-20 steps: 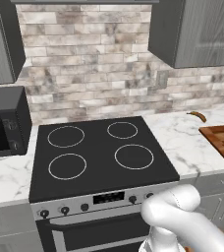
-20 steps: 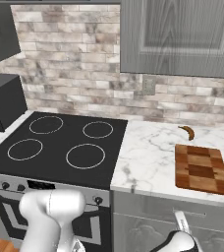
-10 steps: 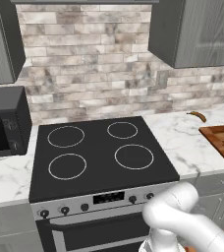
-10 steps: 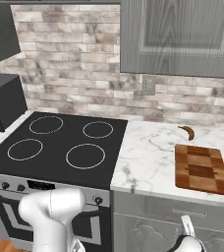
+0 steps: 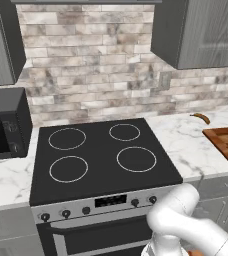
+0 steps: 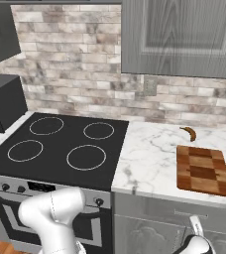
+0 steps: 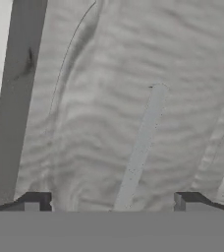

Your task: Open the drawer on the right and place the cutting tools on the cutting board.

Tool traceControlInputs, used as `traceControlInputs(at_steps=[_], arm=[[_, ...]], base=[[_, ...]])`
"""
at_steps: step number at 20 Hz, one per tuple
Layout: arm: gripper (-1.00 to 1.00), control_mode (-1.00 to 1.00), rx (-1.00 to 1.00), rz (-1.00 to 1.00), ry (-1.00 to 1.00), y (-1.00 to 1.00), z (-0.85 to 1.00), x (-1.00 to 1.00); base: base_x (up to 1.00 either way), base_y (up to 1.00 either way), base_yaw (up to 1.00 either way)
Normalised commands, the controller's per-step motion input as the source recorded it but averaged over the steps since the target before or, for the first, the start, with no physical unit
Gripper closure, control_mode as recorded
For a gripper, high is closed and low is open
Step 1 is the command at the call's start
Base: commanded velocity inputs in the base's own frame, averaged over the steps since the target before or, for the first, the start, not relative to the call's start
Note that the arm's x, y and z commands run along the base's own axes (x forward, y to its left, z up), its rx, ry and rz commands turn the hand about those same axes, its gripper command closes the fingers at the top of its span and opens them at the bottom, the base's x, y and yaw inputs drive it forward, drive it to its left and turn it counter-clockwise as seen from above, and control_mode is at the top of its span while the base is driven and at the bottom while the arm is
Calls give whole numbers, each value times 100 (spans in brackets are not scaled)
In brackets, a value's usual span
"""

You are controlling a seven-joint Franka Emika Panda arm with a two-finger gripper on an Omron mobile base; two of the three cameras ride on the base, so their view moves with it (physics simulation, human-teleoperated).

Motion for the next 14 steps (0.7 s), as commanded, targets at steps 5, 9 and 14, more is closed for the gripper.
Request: traceControlInputs(at_steps=[5,9,14], arm=[[-100,-100,0,0,0,-20,-26,38],[-100,-100,0,0,0,-16,-25,42],[-100,-100,0,0,0,-18,-36,34]], base=[[0,0,0],[0,0,0],[0,0,0]])
